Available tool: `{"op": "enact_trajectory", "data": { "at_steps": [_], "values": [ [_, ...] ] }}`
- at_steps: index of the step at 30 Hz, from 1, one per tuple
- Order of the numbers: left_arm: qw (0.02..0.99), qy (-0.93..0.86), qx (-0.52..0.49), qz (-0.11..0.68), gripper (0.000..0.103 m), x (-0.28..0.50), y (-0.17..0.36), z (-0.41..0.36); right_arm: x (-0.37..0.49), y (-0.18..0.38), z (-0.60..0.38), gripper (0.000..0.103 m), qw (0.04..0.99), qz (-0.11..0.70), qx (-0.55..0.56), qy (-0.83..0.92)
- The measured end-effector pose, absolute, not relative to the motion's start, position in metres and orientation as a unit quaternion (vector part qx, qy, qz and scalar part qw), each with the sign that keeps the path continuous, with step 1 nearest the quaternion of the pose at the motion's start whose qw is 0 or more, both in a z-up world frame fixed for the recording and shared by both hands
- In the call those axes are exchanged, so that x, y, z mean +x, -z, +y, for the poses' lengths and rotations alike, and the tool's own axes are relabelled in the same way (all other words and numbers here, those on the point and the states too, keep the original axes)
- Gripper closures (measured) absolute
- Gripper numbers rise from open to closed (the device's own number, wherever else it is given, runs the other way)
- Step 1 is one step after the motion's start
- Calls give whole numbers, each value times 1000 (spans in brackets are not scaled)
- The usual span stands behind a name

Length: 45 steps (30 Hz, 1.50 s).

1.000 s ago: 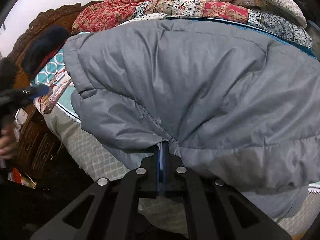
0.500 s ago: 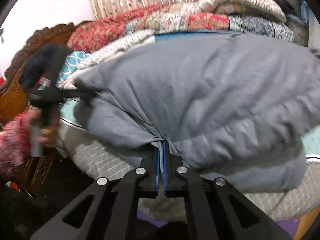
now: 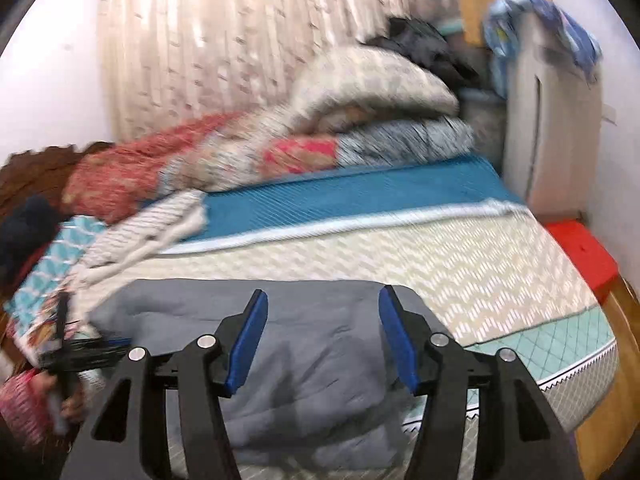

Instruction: Fold large clothes

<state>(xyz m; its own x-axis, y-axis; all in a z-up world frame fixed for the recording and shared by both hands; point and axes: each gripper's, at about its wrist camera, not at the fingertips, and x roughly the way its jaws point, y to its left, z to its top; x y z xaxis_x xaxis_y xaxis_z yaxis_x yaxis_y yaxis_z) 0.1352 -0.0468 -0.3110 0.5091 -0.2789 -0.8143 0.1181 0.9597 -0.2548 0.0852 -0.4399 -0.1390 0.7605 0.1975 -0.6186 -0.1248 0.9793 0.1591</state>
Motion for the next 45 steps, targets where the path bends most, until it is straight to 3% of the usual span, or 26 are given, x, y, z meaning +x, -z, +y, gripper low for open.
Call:
{"op": "enact_trajectory", "data": {
  "at_steps": [5, 8, 12, 21, 30, 36, 41, 45],
  "values": [
    [863, 115, -82, 485, 75, 135, 316, -43, 99, 245, -430, 35, 888, 443, 76, -95],
    [864, 113, -66, 487, 75, 139, 321, -49, 89, 283, -427, 37, 882, 440, 129, -106],
    [870, 107, -37, 480, 75, 141, 334, -61, 91, 298, -414, 38, 885, 439, 117, -102],
    [866, 99, -40, 489, 75, 129, 319, -56, 86, 282, -411, 38, 881, 456, 87, -86],
    [906, 104, -116, 394, 75, 74, 259, 13, 33, 209, -406, 39, 915, 373, 88, -122],
    [878, 42, -205, 430, 75, 113, 299, 54, 30, 213, -314, 39, 894, 377, 3, -242],
    [852, 54, -169, 493, 75, 125, 350, 29, 53, 280, -290, 39, 867, 454, -33, -202],
    [851, 51, -171, 494, 75, 119, 343, 35, 53, 273, -297, 39, 860, 465, -8, -211]
  ]
}}
